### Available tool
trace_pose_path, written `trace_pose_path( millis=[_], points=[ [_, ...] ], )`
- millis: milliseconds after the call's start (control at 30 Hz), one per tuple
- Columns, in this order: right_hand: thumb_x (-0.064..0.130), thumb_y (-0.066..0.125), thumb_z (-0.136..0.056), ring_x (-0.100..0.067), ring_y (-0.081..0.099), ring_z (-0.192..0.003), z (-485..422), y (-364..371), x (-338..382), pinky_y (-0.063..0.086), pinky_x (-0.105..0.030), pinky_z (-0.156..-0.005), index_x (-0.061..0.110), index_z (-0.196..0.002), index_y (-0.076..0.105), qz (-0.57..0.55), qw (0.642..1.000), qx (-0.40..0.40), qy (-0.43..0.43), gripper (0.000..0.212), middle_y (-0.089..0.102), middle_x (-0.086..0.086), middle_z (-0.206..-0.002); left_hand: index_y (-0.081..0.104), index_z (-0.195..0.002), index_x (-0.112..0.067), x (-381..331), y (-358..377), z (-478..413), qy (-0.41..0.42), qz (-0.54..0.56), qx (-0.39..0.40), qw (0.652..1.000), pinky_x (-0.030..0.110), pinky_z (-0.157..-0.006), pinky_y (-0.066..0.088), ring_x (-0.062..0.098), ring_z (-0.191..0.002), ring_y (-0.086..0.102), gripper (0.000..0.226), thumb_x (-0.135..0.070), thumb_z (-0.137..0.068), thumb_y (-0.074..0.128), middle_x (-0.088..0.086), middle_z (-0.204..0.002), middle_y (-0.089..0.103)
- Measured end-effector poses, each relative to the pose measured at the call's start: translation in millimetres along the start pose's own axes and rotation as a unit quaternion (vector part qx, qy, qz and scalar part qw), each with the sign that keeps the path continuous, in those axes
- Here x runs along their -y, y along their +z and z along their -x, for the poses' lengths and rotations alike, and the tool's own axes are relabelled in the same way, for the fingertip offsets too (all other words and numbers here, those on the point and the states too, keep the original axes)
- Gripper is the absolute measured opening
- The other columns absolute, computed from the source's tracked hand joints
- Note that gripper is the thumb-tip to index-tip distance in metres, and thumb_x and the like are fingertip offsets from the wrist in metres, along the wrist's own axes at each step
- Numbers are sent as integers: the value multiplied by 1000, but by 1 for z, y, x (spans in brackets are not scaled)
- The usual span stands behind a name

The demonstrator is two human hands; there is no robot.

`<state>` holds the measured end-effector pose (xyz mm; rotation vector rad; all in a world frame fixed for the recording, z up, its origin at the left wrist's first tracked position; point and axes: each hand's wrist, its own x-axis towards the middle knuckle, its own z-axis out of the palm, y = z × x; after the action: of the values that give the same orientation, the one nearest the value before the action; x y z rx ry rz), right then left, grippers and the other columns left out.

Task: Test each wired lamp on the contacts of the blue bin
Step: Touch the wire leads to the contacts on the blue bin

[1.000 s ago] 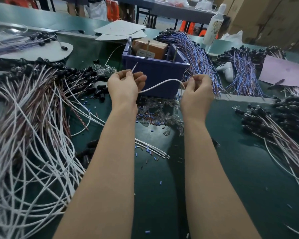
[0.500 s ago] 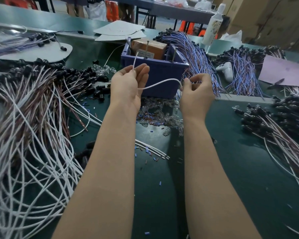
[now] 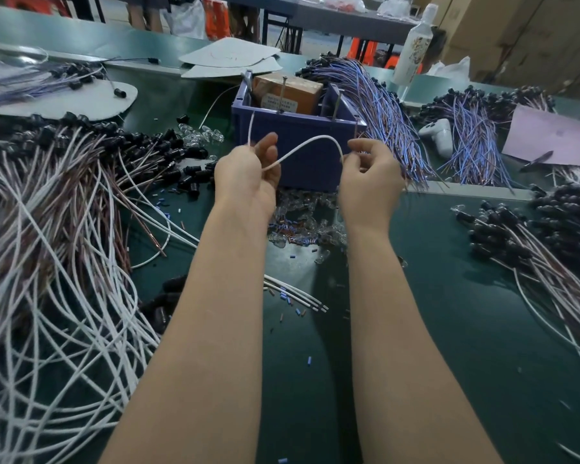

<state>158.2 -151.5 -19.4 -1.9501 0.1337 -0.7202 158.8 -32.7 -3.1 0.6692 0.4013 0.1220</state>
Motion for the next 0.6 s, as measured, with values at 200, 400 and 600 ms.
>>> trace_pose_path(
  millis=[200,400,600],
  points=[
    [5,45,-94,-12,63,-94,3,2,5,48,-24,-87,12,-113,65,-10,1000,18,0,28,67,1,-97,47,-103,-8,3,4,2,58,-84,3,995,14,-41,45,1,-40,57,11,-13,-103,36,-3,-51,66],
    [4,45,-93,-16,61,-97,5,7,7,47,-33,-93,13,-110,67,-16,1000,26,3,29,67,3,-95,53,-100,-1,7,3,-7,96,-186,-29,978,12,-35,34,1,-29,42,21,-15,-102,36,-7,-40,58],
    [4,46,-93,-12,61,-88,8,9,9,49,-28,-84,11,-107,67,-30,999,33,-2,27,66,2,-92,49,-74,-8,8,4,-6,86,-203,-13,975,14,-35,31,2,-30,39,29,-12,-100,39,-5,-40,57]
  ],
)
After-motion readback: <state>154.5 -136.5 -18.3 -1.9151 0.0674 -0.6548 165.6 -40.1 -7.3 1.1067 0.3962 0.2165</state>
